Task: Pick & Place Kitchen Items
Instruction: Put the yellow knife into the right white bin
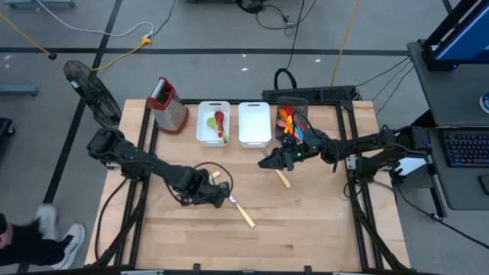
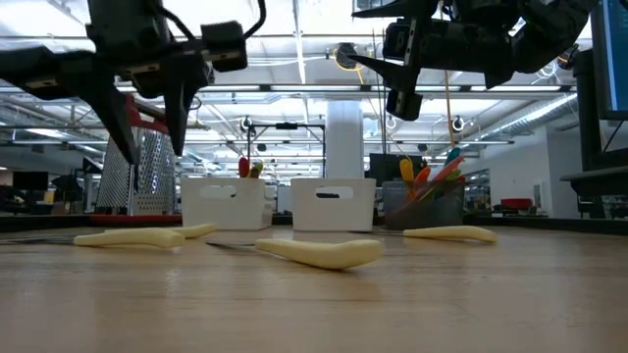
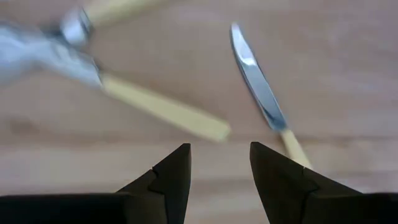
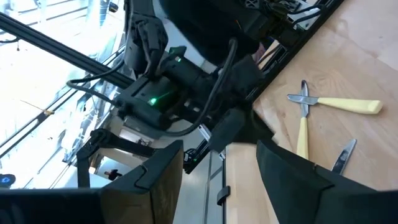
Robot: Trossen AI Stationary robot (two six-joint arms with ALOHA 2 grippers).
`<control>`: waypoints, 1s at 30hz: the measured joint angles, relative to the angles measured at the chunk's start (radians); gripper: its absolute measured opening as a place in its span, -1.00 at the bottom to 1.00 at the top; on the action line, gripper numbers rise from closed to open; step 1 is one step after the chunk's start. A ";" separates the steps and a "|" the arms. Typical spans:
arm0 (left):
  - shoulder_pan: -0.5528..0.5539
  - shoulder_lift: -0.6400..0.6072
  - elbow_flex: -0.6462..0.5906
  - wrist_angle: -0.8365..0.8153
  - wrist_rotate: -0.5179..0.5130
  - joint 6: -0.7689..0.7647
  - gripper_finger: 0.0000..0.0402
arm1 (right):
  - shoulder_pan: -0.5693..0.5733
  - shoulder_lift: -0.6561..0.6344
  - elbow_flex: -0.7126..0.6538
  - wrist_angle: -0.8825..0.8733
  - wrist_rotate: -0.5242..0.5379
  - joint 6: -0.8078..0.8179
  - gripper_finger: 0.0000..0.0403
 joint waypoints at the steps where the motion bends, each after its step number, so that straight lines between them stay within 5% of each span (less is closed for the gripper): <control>1: 0.004 0.000 0.000 -0.030 -0.013 0.034 -0.16 | 0.000 0.000 0.000 0.000 -0.007 0.000 -0.03; 19: 0.161 0.000 0.000 -0.152 -0.107 0.973 -0.16 | 0.000 0.000 0.000 0.000 -0.016 0.003 -0.03; 30: 0.168 0.000 -0.052 -0.118 -0.072 1.077 -0.16 | 0.000 0.000 0.000 0.000 -0.010 0.003 -0.04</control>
